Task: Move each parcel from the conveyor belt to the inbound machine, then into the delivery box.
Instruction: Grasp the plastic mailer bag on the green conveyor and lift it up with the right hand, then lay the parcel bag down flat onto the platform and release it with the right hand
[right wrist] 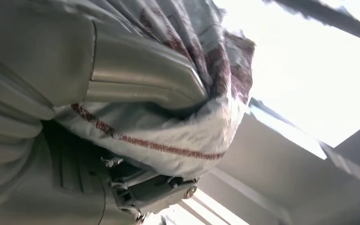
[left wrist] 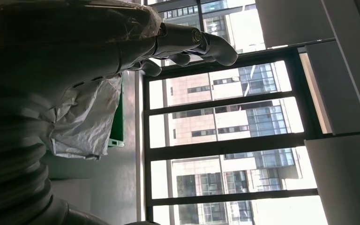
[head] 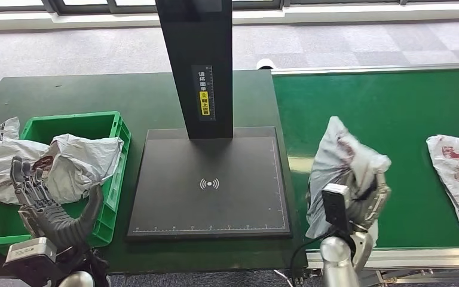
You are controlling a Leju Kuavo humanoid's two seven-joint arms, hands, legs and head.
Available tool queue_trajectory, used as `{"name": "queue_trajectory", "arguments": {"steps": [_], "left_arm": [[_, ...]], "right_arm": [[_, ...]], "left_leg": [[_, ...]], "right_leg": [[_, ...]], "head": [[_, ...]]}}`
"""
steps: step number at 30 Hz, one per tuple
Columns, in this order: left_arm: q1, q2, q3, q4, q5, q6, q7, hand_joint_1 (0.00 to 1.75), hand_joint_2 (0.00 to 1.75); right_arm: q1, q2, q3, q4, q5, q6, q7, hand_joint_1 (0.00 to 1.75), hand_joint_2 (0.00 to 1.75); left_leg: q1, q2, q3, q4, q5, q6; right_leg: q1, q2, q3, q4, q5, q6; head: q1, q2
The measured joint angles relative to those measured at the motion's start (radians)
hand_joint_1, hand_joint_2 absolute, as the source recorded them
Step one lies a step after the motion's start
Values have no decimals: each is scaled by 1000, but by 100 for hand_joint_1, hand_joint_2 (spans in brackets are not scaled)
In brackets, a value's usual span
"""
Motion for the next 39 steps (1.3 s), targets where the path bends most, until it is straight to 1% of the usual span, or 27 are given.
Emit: {"name": "queue_trajectory", "arguments": {"steps": [1,3,7,13,16,19,21,23,26,28,31,35,39], "left_arm": [[0,1,-2,0,0,1,0,0,175],[-1,2,-3,-1,0,2,0,0,175],[-1,3,-4,-7,-1,2,0,0,175],[-1,3,-4,-9,-2,2,0,0,175],[-1,3,-5,-10,-2,3,0,0,175],[-2,3,-5,-13,-2,2,0,0,175],[-2,3,-5,-14,-2,0,0,0,175],[-3,3,-6,-14,-2,-3,0,0,175],[-8,4,-12,-14,0,-10,0,0,175],[-11,4,-19,-14,2,-13,0,0,175],[-11,5,-26,-14,4,-15,0,0,175],[-12,7,-29,-13,4,-15,0,0,175],[-16,10,-33,-12,8,-15,0,0,175]], "right_arm": [[3,6,0,-83,-19,-3,-23,175,175],[16,15,0,-204,-17,-2,-44,175,175],[40,31,0,-344,-11,0,-49,175,175],[56,34,0,-430,-12,1,-48,175,175],[63,35,4,-448,-17,1,-48,175,175],[70,35,28,-451,-6,1,-48,175,175],[69,35,54,-441,13,2,-48,175,175],[66,36,91,-404,60,2,-47,175,175],[44,36,174,-276,204,4,-28,175,175],[29,36,218,-188,265,6,-14,175,175],[16,36,259,-105,281,7,-9,175,175],[5,36,288,-46,289,6,-6,175,175],[-22,36,323,48,339,5,47,175,175]], "left_leg": [[0,3,2,0,-2,0],[1,7,5,0,-5,0],[1,10,6,0,-6,1],[0,11,6,0,-5,1],[1,11,6,0,-5,1],[1,11,6,0,-5,1],[1,12,6,0,-5,1],[1,13,5,0,-5,1],[2,16,4,-1,-6,0],[2,16,7,0,-5,1],[2,13,7,0,-4,1],[2,13,7,0,-4,1],[2,14,7,0,-5,1]], "right_leg": [[1,3,1,0,0,0],[1,8,3,-1,0,0],[0,10,3,-1,-1,1],[0,10,3,-2,0,1],[0,10,4,-1,0,1],[0,11,4,-1,0,1],[0,11,4,-1,0,1],[0,12,4,-1,0,1],[1,15,4,-1,0,0],[1,15,4,-1,0,1],[1,12,4,-1,1,1],[1,13,4,-1,0,1],[1,14,4,-1,0,1]], "head": [[0,0],[0,0],[0,0],[0,0],[0,0],[0,0],[0,0],[0,0],[0,0],[0,0],[0,0],[0,0],[0,0]]}}
